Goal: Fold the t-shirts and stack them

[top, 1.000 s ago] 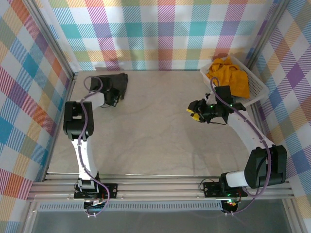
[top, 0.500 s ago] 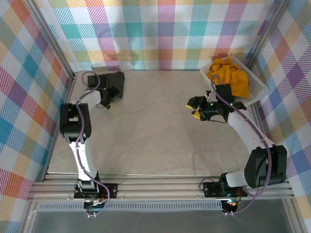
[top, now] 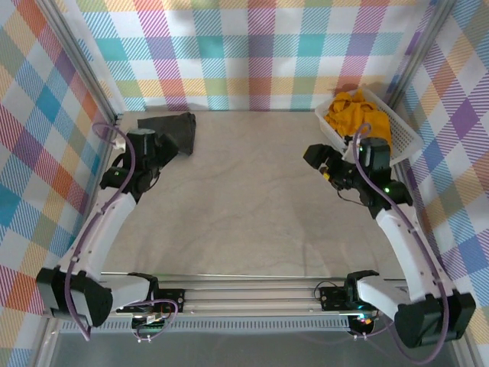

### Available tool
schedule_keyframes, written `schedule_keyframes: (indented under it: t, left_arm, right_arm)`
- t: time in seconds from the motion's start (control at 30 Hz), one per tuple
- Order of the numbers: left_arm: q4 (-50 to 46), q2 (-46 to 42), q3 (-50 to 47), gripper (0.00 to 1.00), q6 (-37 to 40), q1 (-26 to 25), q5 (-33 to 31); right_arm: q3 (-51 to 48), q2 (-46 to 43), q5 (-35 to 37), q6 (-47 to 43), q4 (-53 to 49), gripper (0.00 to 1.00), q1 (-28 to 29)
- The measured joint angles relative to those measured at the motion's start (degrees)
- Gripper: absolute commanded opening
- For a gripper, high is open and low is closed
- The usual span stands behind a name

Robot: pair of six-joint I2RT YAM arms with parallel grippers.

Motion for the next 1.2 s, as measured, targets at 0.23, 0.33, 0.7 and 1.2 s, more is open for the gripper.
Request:
schedule_keyframes:
  t: [0.23, 0.33, 0.7, 1.2]
  left_arm:
    - [3.1, -20.63, -22.08, 1.0, 11.08, 0.0, -15.43]
    - [14.43, -25.31, -34.58, 1.0, 20.2, 0.07, -15.17]
    - [45.55, 4.44, -42.47, 1.0, 28.52, 4.81, -5.79]
    - [87.52, 20.57, -51.54, 1.0, 33.18, 9.97, 6.82]
  right_arm:
    - [-19.1, -8.2, 25.22, -12.83, 4.44, 1.0, -0.02]
    - [-33.35, -10.58, 32.13, -21.75, 14.95, 1.0, -0.04]
    - [-35.04, 17.4, 34.97, -35.17, 44.81, 1.0, -3.1]
    - [-42.95, 30.8, 24.96, -38.69, 84.5, 1.0, -6.45]
